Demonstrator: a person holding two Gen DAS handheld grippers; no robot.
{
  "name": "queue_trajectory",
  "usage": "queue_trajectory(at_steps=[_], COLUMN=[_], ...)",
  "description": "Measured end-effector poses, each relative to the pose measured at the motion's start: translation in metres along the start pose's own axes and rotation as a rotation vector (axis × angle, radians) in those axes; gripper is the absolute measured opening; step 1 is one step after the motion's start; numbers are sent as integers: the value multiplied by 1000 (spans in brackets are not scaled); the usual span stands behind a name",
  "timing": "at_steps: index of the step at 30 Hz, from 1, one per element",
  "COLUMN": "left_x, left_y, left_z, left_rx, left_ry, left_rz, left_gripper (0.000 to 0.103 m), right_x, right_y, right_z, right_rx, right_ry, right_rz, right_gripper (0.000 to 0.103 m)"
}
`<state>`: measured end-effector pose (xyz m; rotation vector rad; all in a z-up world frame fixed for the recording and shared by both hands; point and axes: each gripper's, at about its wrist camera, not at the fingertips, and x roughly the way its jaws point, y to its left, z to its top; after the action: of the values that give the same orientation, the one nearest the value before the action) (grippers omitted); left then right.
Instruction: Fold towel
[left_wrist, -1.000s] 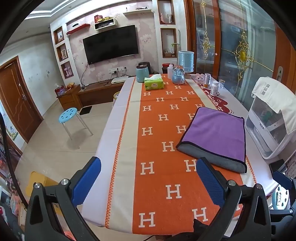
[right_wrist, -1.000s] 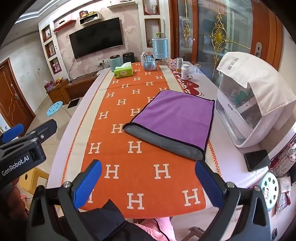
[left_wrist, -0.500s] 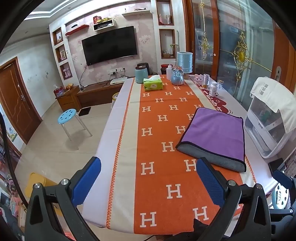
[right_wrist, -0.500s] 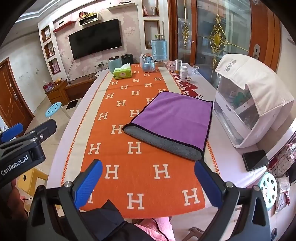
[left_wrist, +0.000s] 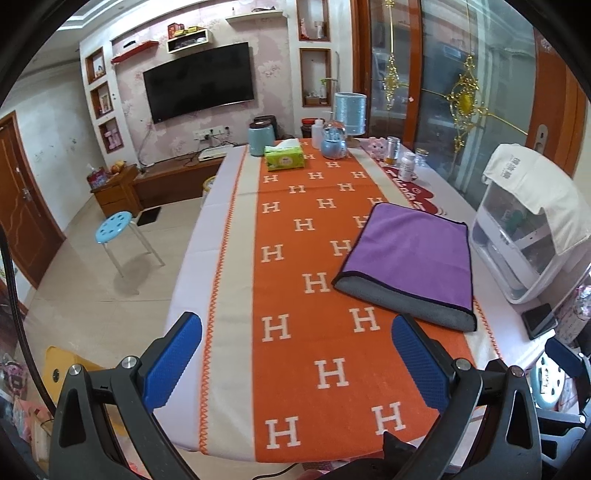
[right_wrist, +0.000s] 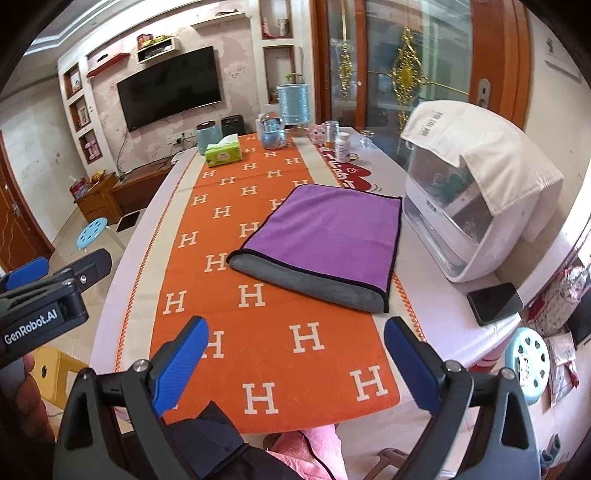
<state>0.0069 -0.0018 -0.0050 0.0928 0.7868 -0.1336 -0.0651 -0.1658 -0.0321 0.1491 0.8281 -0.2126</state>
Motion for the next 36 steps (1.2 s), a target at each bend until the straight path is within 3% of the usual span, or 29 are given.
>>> queue_trajectory(at_steps=[10, 20, 26, 36], left_x=[24, 72, 113, 164], left_y=[-26, -48, -69, -106], left_z=[11, 43, 59, 74], left_rx=[52, 98, 173, 369], left_ry=[35, 108, 176, 191], left_rz=[-23, -57, -148, -269], left_gripper=[102, 102, 102, 102], right_x=[11, 50, 80, 119], right_y=[-26, -50, -65, -90], right_z=[3, 34, 47, 49], right_rx=[50, 32, 12, -41], right_ry=[-20, 10, 30, 57], right_rz=[-23, 20, 26, -11], right_gripper=[95, 91, 88, 87])
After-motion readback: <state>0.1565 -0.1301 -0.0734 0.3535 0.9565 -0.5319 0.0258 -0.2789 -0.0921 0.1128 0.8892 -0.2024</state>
